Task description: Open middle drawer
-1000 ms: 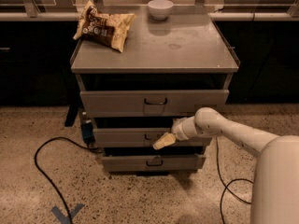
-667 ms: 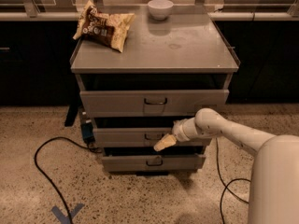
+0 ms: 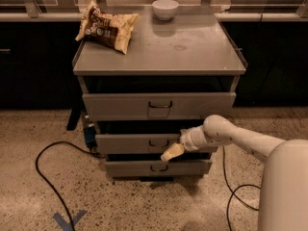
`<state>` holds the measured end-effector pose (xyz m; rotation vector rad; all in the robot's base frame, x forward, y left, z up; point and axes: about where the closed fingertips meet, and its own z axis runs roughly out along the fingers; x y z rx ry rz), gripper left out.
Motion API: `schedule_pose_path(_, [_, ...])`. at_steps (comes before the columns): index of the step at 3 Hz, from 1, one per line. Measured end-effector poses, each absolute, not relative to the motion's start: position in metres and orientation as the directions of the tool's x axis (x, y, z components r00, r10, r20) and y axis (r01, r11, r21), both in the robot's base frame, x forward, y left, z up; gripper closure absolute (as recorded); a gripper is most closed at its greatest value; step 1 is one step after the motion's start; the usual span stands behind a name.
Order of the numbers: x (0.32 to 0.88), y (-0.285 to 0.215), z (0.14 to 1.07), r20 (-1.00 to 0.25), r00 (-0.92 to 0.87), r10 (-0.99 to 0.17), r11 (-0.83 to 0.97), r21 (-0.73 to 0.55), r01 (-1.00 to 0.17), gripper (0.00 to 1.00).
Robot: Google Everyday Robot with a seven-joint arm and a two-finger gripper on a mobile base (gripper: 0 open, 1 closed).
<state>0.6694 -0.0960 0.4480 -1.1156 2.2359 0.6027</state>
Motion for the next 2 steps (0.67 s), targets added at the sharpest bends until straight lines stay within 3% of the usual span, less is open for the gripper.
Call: schedule_pose_path(2, [0.6664, -0.0944, 0.4477, -0.655, -0.498, -0.568, 0.55, 0.148, -0.822, 0.0])
